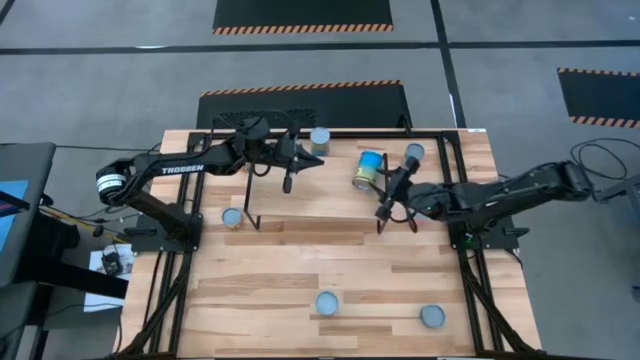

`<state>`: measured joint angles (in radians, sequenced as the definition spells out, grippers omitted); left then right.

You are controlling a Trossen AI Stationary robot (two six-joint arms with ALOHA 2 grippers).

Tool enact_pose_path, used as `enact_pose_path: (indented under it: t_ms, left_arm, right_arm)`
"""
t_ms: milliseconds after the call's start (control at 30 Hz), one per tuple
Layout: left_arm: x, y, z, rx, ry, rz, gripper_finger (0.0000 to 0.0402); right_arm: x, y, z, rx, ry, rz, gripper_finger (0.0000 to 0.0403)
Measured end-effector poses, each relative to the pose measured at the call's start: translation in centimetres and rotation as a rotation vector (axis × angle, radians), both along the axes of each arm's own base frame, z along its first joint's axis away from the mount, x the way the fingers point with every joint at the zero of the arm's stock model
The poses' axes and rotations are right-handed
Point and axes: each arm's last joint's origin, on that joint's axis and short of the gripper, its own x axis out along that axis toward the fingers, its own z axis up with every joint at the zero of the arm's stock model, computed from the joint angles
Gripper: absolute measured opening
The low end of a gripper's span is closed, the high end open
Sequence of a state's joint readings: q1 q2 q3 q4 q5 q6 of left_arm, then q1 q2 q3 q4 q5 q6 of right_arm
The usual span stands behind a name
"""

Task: Pick and place cans onto a shelf
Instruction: Put the bottom blue can on the shelf

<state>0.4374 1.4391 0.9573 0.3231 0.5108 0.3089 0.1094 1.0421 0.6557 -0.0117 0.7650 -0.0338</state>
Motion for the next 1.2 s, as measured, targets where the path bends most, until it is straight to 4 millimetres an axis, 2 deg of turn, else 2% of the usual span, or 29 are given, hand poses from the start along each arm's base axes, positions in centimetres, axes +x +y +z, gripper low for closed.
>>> enact_pose_path:
  t_ms: [133, 433, 733, 967, 1200]
  left_arm:
    - [0.0, 0.0, -0.2, -0.009, 0.016, 0.0, 0.0]
    - [-0.1, 0.0, -0.5, -0.023, 0.052, -0.001, 0.0]
    - [-0.1, -0.1, -0.7, -0.021, 0.07, -0.004, 0.0]
    - [-0.1, -0.1, -0.8, -0.027, 0.08, -0.008, 0.0]
    - [-0.1, -0.3, -1.1, -0.046, 0.111, -0.018, 0.0]
  right_arm:
    - [1.0, 0.2, 0.7, 0.007, 0.022, -0.003, 0.0213]
    - [3.6, 0.2, 0.1, -0.037, 0.198, -0.09, 0.0177]
    - [5.0, 0.3, -0.3, -0.065, 0.337, -0.099, 0.0082]
    - [5.3, 0.0, -0.5, -0.064, 0.364, -0.107, 0.0011]
    - [5.2, 0.1, -0.4, -0.019, 0.361, -0.043, 0.0017]
